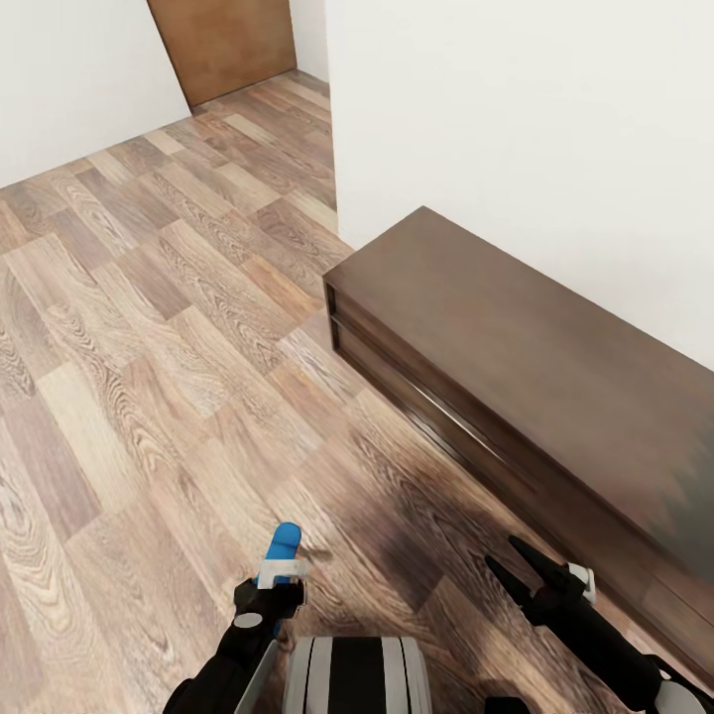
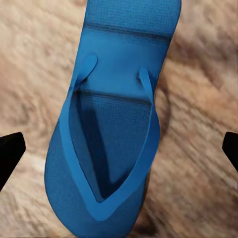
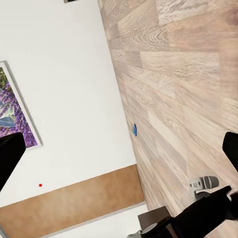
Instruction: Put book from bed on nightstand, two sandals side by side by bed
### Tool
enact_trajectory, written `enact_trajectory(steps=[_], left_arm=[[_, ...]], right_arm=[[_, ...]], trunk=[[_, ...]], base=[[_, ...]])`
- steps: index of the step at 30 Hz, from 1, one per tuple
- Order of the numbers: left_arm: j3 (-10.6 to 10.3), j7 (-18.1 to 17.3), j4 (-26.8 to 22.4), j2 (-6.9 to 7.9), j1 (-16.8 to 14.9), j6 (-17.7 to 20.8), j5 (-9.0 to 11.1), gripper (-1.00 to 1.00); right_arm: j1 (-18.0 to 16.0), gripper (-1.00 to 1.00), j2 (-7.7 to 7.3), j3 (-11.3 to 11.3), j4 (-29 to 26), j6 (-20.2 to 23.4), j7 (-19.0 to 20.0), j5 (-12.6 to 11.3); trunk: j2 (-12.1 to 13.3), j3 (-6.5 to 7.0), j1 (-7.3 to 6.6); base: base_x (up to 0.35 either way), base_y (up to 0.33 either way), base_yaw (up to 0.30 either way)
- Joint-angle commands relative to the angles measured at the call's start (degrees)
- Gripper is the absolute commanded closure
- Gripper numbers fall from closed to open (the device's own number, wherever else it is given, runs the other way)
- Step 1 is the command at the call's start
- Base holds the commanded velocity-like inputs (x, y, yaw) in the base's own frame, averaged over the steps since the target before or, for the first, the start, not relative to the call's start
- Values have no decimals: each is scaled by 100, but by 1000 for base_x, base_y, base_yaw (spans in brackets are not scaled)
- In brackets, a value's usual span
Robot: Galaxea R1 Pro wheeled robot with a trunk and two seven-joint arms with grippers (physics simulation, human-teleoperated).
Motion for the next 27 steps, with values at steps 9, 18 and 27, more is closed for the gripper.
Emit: enact_trajectory(steps=[9,18,27], left_arm=[[-28,638,1,-5,-2,20,72,-100],[-35,638,18,-10,-2,20,74,-100],[-37,638,19,-14,-2,20,74,-100]], right_arm=[[-1,-100,-1,-3,-1,30,3,-16],[-1,-100,-1,-3,-1,31,2,-16],[-1,-100,-1,-3,-1,29,3,-18]], trunk=[[-1,-3,-1],[-7,-92,10],[-16,-247,28]], base=[[0,0,0],[0,0,0],[0,0,0]])
